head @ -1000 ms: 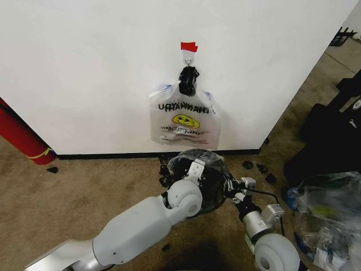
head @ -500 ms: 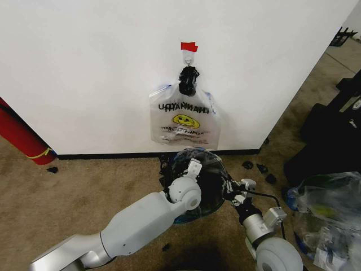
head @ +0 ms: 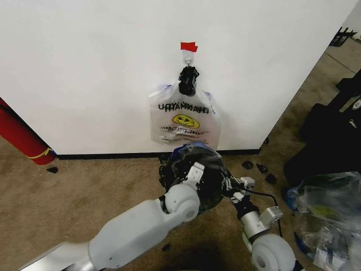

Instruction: Pick up the garbage bag from the wall and place it over the trash bin.

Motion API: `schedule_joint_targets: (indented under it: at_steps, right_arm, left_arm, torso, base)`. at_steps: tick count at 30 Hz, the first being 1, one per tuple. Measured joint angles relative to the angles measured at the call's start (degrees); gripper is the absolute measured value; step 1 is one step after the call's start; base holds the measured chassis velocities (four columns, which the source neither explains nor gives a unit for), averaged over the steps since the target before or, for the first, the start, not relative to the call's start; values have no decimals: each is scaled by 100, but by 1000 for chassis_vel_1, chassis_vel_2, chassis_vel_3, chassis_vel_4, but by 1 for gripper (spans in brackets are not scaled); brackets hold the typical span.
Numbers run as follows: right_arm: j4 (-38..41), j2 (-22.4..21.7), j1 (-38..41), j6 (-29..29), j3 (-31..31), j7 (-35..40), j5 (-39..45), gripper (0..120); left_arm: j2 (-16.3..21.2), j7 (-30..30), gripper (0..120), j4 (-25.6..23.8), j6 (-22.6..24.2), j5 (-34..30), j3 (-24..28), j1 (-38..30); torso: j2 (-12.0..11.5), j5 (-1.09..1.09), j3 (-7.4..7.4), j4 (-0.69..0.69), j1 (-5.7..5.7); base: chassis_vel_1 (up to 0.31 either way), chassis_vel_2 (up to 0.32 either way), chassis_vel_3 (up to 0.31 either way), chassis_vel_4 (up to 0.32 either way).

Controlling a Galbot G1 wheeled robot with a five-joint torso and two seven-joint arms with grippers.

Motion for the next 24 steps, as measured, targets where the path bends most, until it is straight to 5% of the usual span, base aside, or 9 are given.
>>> schedule_joint_targets:
  at_steps: [17,24]
  right_arm:
    - [57,-77,-178,509,195,-763,-384,1]
    - [-4,-66,-204,551,203,-729,-392,1]
  left_arm:
    - [-2,324,0,910,-1,462,92,-279]
    - [43,398,0,658,-1,625,-17,-259]
  torso:
    - [0,1,0,-1,0]
    - [0,1,0,-1,0]
  base:
    - [0,0,0,0]
    - [0,0,0,0]
